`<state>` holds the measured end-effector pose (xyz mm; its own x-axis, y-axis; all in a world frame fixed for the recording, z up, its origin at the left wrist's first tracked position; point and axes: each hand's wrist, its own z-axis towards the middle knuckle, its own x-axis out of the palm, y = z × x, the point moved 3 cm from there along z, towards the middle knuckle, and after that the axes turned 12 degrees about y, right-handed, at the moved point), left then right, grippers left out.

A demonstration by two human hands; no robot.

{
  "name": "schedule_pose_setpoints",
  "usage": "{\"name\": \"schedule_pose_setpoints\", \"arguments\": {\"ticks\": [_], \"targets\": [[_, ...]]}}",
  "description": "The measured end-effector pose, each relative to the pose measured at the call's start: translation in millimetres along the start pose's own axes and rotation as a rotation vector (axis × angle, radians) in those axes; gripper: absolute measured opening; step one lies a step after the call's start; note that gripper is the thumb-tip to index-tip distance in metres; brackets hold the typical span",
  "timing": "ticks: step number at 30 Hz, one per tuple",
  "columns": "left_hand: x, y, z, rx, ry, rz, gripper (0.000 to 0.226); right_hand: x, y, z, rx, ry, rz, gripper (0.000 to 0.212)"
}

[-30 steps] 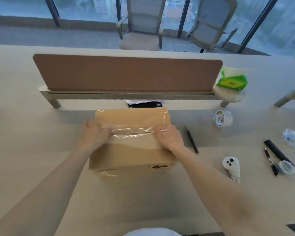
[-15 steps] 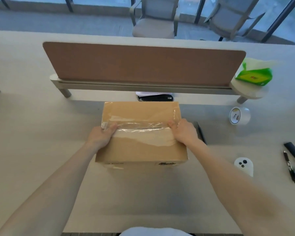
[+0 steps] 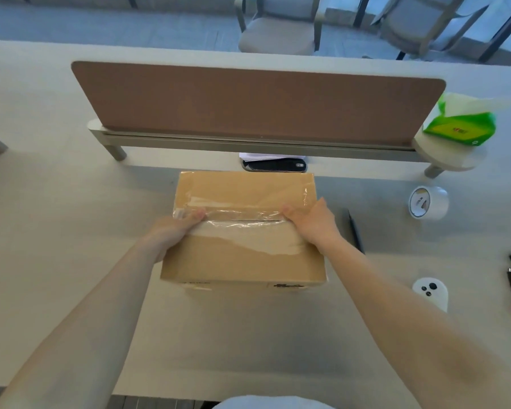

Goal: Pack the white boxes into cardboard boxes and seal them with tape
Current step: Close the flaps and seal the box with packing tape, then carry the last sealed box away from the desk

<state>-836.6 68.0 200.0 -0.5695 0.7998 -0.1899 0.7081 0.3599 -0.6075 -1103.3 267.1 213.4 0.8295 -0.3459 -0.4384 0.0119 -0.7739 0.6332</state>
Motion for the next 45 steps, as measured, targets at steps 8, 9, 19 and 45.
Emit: {"name": "schedule_pose_setpoints", "arguments": {"ticks": [8,9,19,45], "targets": [[11.6,-9.1,-7.9,0.025,0.006,-0.060,0.078,-2.1,-12.2,12.4,-0.109,0.003,0.141,0.065],[12.2,-7.7,-6.5,0.050,-0.043,-0.046,0.076,-2.5,-16.5,13.2,-0.093,0.014,0.174,0.070],[13.7,-9.2,-1.5,0.223,-0.099,-0.020,0.029,-0.5,-21.8,1.3,0.037,-0.060,0.035,0.077],[312.0,-146.0,-185.7,0.772,0.623,0.331,0.035,-182.7,-185.0,-365.6,0.186,-0.932,0.230,0.077]]}}
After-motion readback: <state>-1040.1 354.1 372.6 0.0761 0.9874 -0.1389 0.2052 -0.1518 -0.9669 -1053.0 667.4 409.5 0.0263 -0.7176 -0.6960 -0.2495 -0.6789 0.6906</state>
